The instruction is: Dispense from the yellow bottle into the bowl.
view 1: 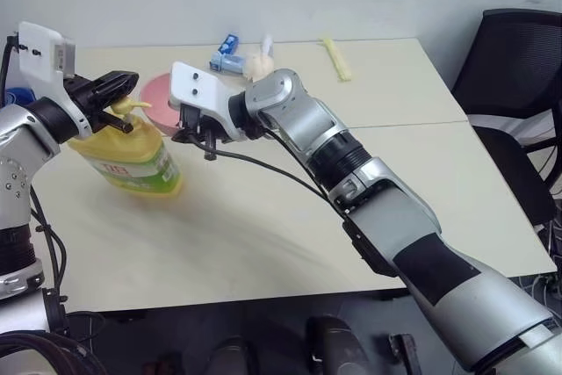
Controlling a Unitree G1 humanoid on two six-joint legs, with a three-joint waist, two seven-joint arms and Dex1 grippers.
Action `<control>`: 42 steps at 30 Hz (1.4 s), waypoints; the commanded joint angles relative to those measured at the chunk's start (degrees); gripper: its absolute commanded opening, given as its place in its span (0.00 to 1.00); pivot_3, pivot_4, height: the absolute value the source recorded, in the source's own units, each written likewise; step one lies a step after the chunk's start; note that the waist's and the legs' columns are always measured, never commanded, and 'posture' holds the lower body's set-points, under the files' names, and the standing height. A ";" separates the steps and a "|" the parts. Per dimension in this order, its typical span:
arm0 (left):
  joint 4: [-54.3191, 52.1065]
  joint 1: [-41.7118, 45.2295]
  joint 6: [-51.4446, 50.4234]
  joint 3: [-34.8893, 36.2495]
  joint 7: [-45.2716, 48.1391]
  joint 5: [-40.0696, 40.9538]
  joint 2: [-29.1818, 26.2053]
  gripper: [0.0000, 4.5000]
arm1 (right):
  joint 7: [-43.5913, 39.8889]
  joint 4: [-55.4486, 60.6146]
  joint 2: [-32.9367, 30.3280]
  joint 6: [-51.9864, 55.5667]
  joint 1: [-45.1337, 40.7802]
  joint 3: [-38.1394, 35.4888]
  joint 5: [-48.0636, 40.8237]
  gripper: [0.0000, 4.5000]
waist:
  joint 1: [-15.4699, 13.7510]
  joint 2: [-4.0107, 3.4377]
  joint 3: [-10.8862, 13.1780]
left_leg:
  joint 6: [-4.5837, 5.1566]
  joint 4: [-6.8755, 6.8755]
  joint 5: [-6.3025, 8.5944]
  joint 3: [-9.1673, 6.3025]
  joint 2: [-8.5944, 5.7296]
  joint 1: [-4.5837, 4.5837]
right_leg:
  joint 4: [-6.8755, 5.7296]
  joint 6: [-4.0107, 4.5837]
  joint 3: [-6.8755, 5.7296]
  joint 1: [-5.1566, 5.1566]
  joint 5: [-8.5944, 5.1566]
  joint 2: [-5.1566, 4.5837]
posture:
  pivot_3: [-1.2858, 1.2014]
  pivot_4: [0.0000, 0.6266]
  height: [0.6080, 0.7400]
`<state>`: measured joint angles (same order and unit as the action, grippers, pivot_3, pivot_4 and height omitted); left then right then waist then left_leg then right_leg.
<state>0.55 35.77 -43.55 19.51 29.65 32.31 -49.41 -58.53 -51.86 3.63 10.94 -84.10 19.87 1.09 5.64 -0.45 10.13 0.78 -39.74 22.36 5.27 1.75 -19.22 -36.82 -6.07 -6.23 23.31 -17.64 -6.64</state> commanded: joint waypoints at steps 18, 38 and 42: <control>-0.24 1.51 2.68 9.17 7.12 7.82 3.08 0.01 | -0.84 4.57 -2.31 -1.10 3.14 -3.39 -0.45 0.00 | -0.14 -0.19 -0.17 | -0.01 -0.01 0.00 -0.11 0.00 -0.19 | -0.03 0.00 0.27 0.13 0.00 -0.06 | 0.52 0.24 1.00; -18.14 -33.51 20.59 2.48 31.58 3.99 5.59 0.01 | -5.74 37.49 -39.97 -3.38 48.57 -12.75 -3.33 0.00 | -2.71 0.25 0.05 | 0.01 -0.36 -0.02 -0.82 -0.15 -1.20 | 1.00 -0.01 -0.08 0.14 0.00 0.07 | 0.52 0.24 1.00; -13.94 -34.69 29.97 -2.08 30.92 -2.11 10.23 0.04 | -5.19 32.49 -42.47 -9.54 53.41 -14.55 -3.83 0.00 | -3.15 0.32 0.14 | -0.09 -0.39 -0.15 -0.49 -0.04 -1.05 | 0.87 -0.01 0.08 0.16 0.00 0.15 | 0.52 0.24 1.00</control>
<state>-14.37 1.20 -18.13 18.35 60.62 32.53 -39.59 -64.27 -18.29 -37.61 4.99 -31.12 7.82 -1.62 2.50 -0.13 10.27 0.68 -40.10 22.21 4.83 1.75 -20.19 -35.97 -6.08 -6.10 23.46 -17.64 -6.47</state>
